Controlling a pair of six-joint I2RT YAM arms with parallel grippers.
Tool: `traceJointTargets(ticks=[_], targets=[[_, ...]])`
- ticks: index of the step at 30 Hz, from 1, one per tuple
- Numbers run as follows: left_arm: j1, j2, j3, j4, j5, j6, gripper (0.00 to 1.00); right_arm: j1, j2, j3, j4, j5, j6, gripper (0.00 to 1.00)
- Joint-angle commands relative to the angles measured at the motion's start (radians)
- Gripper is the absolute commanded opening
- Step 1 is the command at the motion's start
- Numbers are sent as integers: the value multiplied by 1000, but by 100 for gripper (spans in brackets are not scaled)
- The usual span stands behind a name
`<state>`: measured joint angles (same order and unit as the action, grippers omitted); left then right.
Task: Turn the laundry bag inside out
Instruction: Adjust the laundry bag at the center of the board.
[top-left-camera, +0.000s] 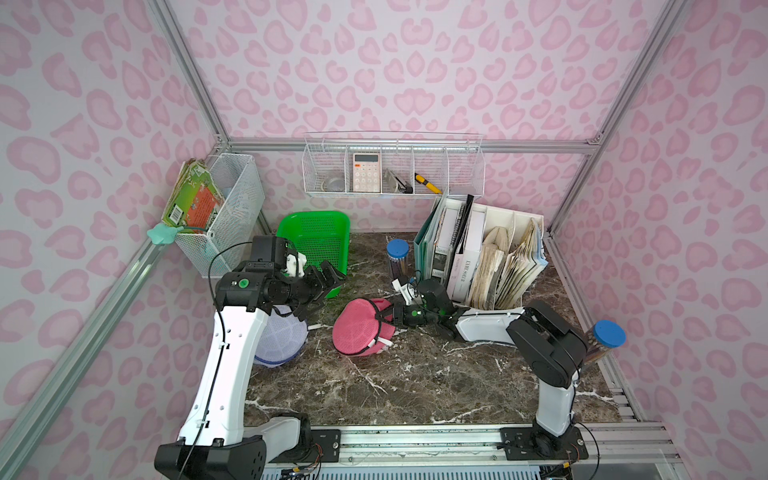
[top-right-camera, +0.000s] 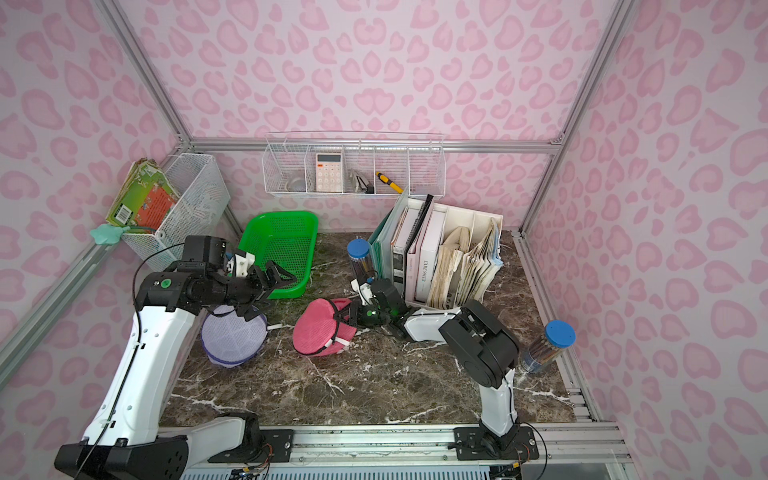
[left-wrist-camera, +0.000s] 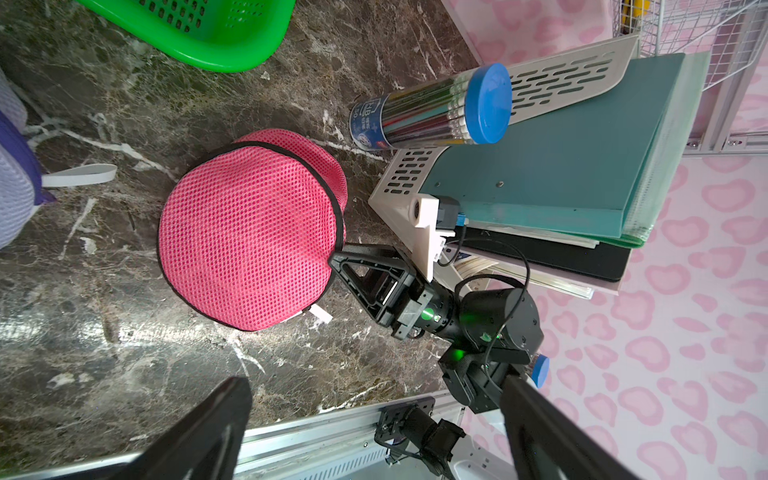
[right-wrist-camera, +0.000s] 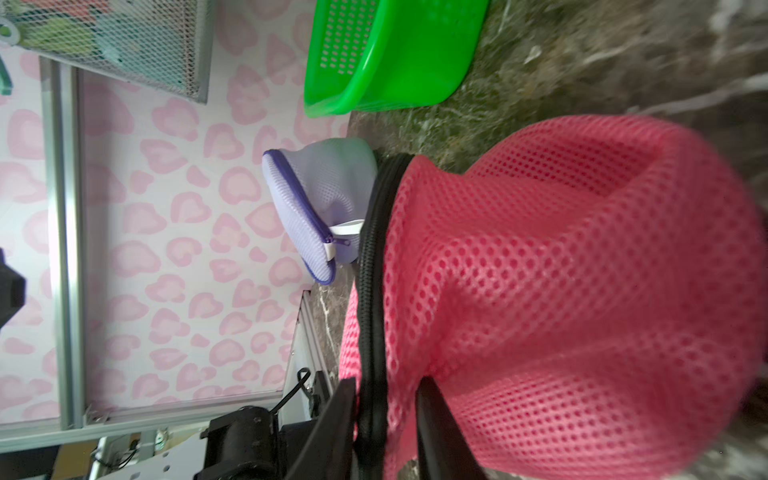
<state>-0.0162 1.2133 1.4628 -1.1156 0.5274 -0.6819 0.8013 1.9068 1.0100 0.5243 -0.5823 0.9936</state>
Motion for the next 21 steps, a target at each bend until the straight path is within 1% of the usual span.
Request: traceJointTargets(ticks=[1,3,5,6,8,12,14,16,18,21], targets=[[1,1,-2,17,14,3,99,5,-10,16,-193,89,-110,33],[0,-1,-2,25,16,3,99,10,0,25,-241,114,-147,29],[0,-1,-2,28,17,2,99,20,19,34,-271,135,-169,20],[0,0,-2,28,16,2,99,23,30,44,-293,147,-177,18],[0,-1,-2,28,18,8,99,31,52,56,-300,162,-188,19],[0,-5,-2,25,7,18,99,43,89,100,-305,177,-196,25],[0,-6,-2,24,3,24,99,46,100,133,-314,174,-204,30],[0,-6,-16,25,-4,28,99,47,93,154,-330,174,-213,38],[0,-4,-30,25,-16,34,99,48,71,160,-354,184,-224,49],[1,1,-30,27,-42,51,99,48,9,137,-392,215,-248,61]])
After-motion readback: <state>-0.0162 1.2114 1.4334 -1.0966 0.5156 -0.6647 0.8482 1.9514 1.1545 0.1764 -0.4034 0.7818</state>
